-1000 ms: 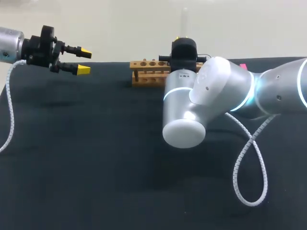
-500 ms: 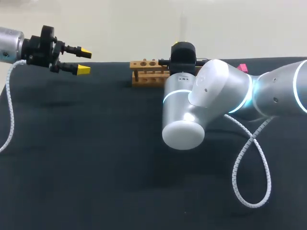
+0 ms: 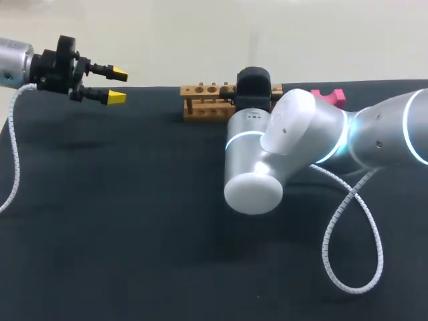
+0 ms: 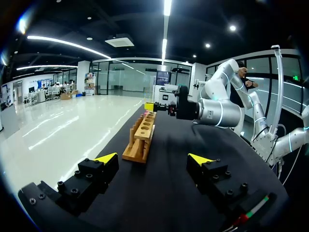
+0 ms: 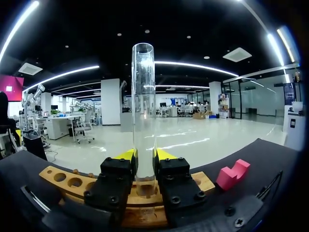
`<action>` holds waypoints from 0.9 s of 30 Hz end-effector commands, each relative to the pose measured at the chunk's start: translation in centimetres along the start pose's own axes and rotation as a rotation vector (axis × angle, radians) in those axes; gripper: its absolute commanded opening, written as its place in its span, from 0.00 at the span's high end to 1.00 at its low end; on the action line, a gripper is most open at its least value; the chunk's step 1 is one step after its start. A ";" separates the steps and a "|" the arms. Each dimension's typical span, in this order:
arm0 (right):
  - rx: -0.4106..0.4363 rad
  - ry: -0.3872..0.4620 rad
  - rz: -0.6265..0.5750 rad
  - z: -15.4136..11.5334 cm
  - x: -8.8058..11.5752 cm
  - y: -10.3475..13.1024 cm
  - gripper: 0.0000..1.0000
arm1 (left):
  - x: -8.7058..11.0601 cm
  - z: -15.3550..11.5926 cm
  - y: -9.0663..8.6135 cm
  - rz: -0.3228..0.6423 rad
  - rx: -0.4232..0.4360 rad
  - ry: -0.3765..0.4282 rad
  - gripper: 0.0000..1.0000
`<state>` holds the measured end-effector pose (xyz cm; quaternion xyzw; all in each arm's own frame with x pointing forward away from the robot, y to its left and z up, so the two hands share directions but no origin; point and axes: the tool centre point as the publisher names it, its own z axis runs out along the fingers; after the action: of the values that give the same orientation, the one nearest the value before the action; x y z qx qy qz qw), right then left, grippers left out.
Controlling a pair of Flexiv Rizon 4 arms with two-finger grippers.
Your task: Grasp the test tube, adjust it, and insert it.
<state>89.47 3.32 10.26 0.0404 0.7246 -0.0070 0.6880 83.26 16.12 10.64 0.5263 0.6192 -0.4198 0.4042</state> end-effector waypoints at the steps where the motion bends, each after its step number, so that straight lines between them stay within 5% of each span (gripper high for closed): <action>1: 0.003 0.003 0.005 0.1 0.4 0.2 1.00 | 0.1 0.0 0.3 0.001 0.007 -0.001 0.00; 18: 0.018 0.030 0.021 0.0 1.6 -0.1 1.00 | 0.1 0.0 0.3 0.001 0.007 -0.001 0.00; 19: 0.018 0.032 0.019 0.0 1.6 -0.1 0.87 | 0.1 0.0 0.3 0.001 0.007 -0.001 0.00; 23: 0.020 0.034 0.018 0.0 1.6 -0.1 0.85 | 0.1 0.0 0.3 0.001 0.007 -0.001 0.00; 27: 0.024 0.031 0.021 0.0 1.5 -0.2 0.70 | 0.1 0.0 0.3 0.001 0.007 -0.001 0.00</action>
<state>89.42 3.23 8.71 0.0554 0.7347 -0.0072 0.6760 83.26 16.12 10.64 0.5263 0.6192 -0.4198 0.4042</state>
